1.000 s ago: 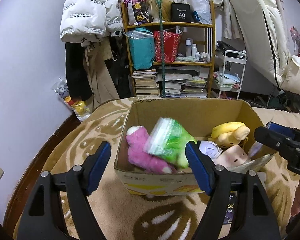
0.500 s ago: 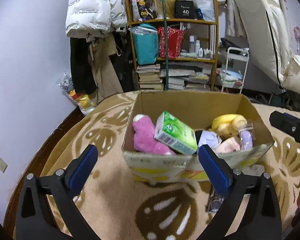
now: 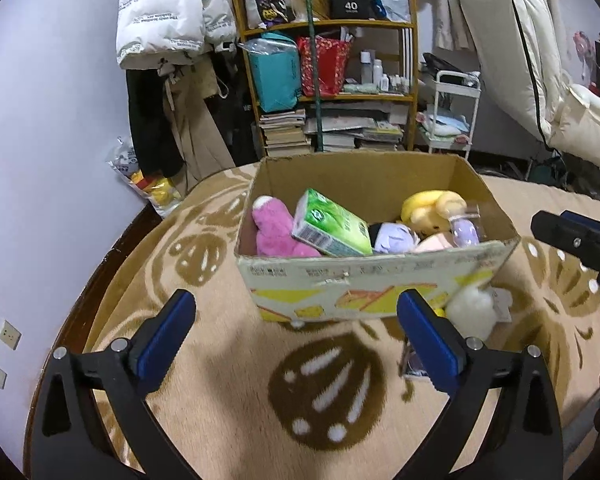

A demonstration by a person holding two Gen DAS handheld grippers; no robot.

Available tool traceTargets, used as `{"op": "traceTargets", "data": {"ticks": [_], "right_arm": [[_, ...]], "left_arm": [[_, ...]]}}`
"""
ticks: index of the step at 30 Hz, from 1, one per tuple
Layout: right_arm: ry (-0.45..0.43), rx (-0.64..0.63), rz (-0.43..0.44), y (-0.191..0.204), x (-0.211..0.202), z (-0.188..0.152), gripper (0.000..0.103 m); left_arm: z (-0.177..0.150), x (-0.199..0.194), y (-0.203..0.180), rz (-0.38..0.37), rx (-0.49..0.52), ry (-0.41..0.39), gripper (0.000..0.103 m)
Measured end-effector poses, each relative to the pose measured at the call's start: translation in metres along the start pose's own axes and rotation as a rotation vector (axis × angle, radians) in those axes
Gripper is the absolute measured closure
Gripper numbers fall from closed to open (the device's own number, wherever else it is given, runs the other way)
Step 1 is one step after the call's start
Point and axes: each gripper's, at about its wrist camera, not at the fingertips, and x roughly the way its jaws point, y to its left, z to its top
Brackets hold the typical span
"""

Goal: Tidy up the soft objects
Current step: 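Lower both tools toward the black tissue pack and white-black pompom toy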

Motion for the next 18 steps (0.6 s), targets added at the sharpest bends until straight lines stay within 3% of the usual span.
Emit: {"op": "traceTargets", "data": {"ticks": [8, 18], "right_arm": [[-0.020, 0.041, -0.016, -0.010, -0.017, -0.002, 0.001], [0.035, 0.043, -0.026, -0.011, -0.004, -0.006, 0.001]], "left_arm": [[-0.006, -0.005, -0.006, -0.034, 0.021, 0.015, 0.003], [-0.009, 0.006, -0.014, -0.072, 0.042, 0.029, 0.003]]}}
